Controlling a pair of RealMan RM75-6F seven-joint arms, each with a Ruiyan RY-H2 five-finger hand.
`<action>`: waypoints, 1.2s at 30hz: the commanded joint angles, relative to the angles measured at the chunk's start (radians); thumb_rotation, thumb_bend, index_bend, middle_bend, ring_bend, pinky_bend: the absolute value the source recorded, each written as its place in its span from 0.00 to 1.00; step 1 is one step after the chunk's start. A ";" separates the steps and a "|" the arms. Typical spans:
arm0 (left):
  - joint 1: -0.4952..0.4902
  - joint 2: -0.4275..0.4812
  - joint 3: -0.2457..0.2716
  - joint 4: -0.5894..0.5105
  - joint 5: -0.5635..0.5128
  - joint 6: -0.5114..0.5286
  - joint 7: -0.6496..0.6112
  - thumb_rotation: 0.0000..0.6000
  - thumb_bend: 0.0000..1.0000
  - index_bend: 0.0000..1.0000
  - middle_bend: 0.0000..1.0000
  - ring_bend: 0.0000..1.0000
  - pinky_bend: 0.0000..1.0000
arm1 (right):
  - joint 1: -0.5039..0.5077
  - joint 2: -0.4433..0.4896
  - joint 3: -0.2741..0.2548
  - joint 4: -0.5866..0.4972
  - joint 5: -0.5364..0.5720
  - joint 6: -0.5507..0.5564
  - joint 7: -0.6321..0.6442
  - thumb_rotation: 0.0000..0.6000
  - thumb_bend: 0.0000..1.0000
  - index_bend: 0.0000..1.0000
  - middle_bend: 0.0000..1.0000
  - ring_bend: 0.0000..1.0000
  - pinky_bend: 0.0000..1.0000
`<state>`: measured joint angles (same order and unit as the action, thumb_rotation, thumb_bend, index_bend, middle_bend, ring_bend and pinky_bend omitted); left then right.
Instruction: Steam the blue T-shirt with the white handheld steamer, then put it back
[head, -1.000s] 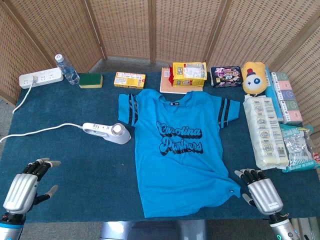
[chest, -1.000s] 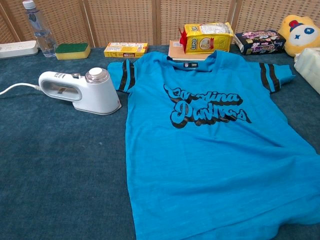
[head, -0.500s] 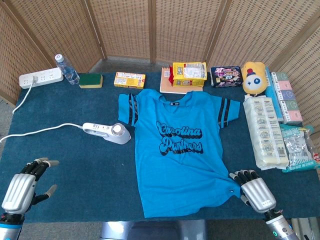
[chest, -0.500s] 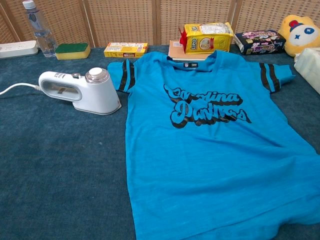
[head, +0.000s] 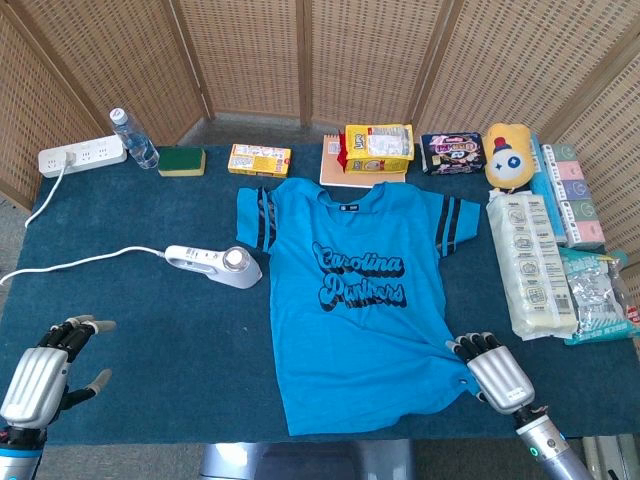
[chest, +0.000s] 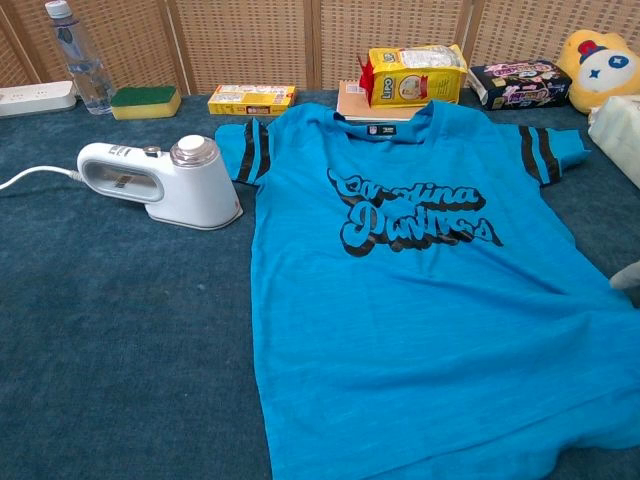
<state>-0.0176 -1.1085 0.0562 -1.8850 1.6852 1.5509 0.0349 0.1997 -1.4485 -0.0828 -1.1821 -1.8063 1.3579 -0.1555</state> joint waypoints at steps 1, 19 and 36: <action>0.002 0.001 -0.001 0.003 -0.002 0.004 -0.005 1.00 0.24 0.26 0.34 0.22 0.24 | 0.022 -0.008 0.010 -0.010 -0.001 -0.015 -0.012 1.00 0.22 0.26 0.29 0.27 0.28; -0.005 -0.019 -0.005 0.034 -0.027 -0.016 -0.035 1.00 0.24 0.26 0.34 0.22 0.24 | 0.103 -0.062 0.034 -0.087 0.024 -0.078 -0.091 1.00 0.27 0.38 0.37 0.34 0.38; -0.023 -0.007 -0.013 0.045 -0.034 -0.037 -0.033 1.00 0.24 0.26 0.34 0.22 0.24 | 0.121 -0.134 0.032 -0.030 0.013 -0.027 -0.075 1.00 0.49 0.68 0.67 0.67 0.78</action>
<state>-0.0384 -1.1173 0.0446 -1.8408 1.6529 1.5164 0.0000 0.3213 -1.5796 -0.0503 -1.2149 -1.7926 1.3279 -0.2336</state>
